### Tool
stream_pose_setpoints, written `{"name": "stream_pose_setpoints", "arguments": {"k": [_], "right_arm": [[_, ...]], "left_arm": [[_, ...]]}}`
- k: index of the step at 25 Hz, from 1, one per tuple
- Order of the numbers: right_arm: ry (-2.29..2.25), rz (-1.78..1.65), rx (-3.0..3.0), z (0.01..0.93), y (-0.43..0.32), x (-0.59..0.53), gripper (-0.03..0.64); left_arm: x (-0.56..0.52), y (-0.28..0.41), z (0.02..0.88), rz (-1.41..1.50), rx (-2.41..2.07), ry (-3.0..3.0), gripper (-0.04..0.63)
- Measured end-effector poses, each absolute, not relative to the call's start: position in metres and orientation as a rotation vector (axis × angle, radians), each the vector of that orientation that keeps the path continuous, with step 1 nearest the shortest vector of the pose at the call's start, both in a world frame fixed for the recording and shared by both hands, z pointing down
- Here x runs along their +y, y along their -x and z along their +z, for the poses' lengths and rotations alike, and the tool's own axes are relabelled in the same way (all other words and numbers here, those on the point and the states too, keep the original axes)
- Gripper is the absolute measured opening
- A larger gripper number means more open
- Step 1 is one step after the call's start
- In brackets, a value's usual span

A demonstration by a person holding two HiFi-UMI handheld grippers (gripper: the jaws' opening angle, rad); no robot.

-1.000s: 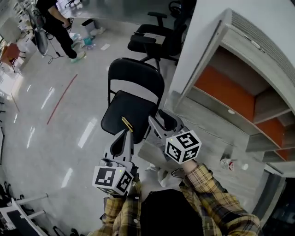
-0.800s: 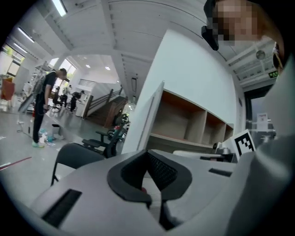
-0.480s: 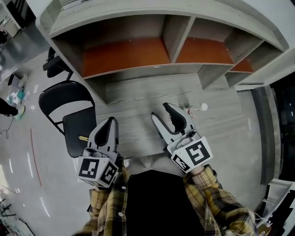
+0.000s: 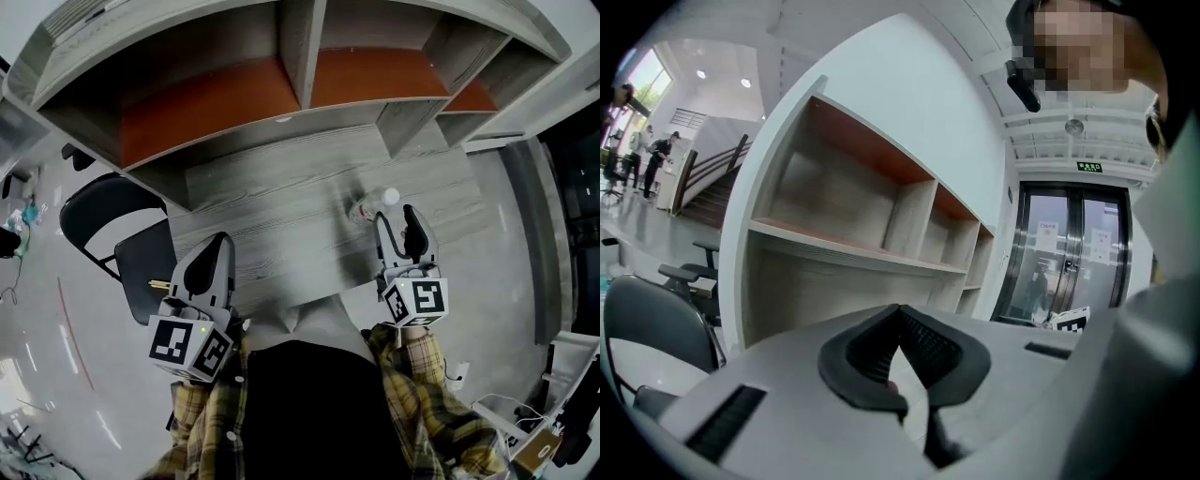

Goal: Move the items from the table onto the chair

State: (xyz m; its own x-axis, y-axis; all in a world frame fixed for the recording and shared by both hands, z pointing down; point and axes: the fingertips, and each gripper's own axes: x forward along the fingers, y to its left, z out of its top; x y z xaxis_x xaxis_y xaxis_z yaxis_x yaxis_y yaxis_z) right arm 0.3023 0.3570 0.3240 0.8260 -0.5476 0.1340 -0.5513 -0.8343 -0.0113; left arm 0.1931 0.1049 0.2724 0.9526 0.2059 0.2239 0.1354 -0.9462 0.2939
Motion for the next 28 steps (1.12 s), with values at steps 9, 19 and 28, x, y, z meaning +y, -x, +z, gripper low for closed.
{"name": "stream_pose_setpoints", "arguments": {"k": [9, 19, 28], "right_arm": [[-2.916, 0.39, -1.016, 0.391, -0.331, 0.375, 0.3], [-2.751, 0.506, -1.261, 0.427, -0.338, 0.36, 0.313], [-2.671, 0.532, -1.352, 0.447, -0.348, 0.352, 0.311]], "left_arm": [[0.098, -0.191, 0.281, 0.4, 0.159, -2.837, 0.003], [0.112, -0.192, 0.287, 0.435, 0.138, -2.841, 0.003], [0.124, -0.192, 0.289, 0.439, 0.105, -2.843, 0.003]]}}
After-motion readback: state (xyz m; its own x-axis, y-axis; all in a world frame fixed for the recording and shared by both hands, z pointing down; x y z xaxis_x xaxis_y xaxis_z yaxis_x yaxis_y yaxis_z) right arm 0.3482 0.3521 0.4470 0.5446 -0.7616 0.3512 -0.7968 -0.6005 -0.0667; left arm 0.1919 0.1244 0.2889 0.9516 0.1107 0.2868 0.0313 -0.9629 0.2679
